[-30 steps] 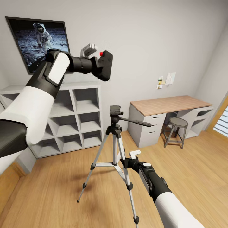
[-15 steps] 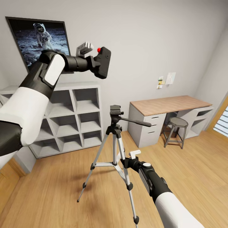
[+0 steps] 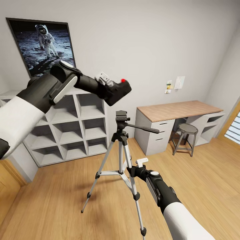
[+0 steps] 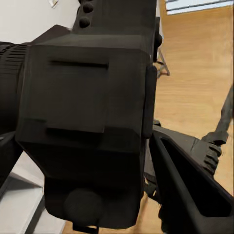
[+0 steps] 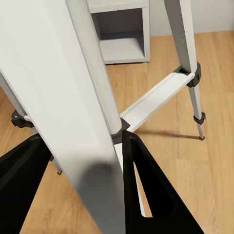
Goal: Attach the digital camera to the camera tripod in the bedroom.
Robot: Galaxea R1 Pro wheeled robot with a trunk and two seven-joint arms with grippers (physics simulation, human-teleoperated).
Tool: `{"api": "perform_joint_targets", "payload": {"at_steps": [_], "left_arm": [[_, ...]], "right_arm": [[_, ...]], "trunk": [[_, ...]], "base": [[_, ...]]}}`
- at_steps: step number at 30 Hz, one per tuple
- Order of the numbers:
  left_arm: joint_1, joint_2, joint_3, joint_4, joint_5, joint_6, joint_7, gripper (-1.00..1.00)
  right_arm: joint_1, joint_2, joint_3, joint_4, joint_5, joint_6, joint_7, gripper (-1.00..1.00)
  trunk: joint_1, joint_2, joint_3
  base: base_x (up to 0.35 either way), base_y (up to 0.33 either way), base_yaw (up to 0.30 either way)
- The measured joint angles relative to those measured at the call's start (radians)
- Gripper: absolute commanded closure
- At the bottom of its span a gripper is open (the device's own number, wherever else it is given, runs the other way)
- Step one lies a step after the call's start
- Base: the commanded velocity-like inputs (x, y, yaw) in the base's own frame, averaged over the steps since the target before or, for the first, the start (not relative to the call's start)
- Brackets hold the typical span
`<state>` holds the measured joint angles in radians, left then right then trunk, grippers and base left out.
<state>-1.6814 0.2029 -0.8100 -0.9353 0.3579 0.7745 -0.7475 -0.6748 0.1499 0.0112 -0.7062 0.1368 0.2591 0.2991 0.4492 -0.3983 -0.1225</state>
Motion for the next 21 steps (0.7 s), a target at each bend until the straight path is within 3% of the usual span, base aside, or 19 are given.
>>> {"api": "perform_joint_targets", "payload": {"at_steps": [3,8,11,15,16,21], "left_arm": [[0.0,0.011,0.049,-0.014,-0.01,0.0,-0.042,1.0],[0.0,0.017,0.071,-0.023,-0.018,-0.01,-0.074,1.0],[-0.001,0.021,0.076,-0.022,-0.044,-0.05,-0.124,1.0],[-0.005,0.028,0.08,-0.011,-0.114,-0.104,-0.228,1.0],[-0.007,0.027,0.083,-0.003,-0.146,-0.116,-0.269,1.0],[-0.028,0.014,0.093,0.057,-0.23,-0.138,-0.383,1.0]], "right_arm": [[0.0,0.0,0.0,0.0,0.001,0.0,0.0,1.0],[0.0,0.001,0.0,-0.001,0.0,0.001,0.0,1.0],[0.0,0.0,0.0,-0.001,0.0,0.001,0.0,1.0],[0.0,0.001,0.0,-0.001,0.0,0.001,0.0,1.0],[0.0,0.001,0.0,-0.001,0.0,0.001,0.0,1.0],[0.0,0.001,0.0,0.0,0.0,0.001,0.0,1.0]], "trunk": [[0.0,0.0,0.0],[0.0,0.0,0.0],[0.0,0.0,0.0],[0.0,0.0,0.0],[0.0,0.0,0.0],[0.0,0.0,0.0]], "base": [[0.0,0.0,0.0],[0.0,0.0,0.0],[0.0,0.0,0.0],[0.0,0.0,0.0],[0.0,0.0,0.0],[0.0,0.0,0.0]]}}
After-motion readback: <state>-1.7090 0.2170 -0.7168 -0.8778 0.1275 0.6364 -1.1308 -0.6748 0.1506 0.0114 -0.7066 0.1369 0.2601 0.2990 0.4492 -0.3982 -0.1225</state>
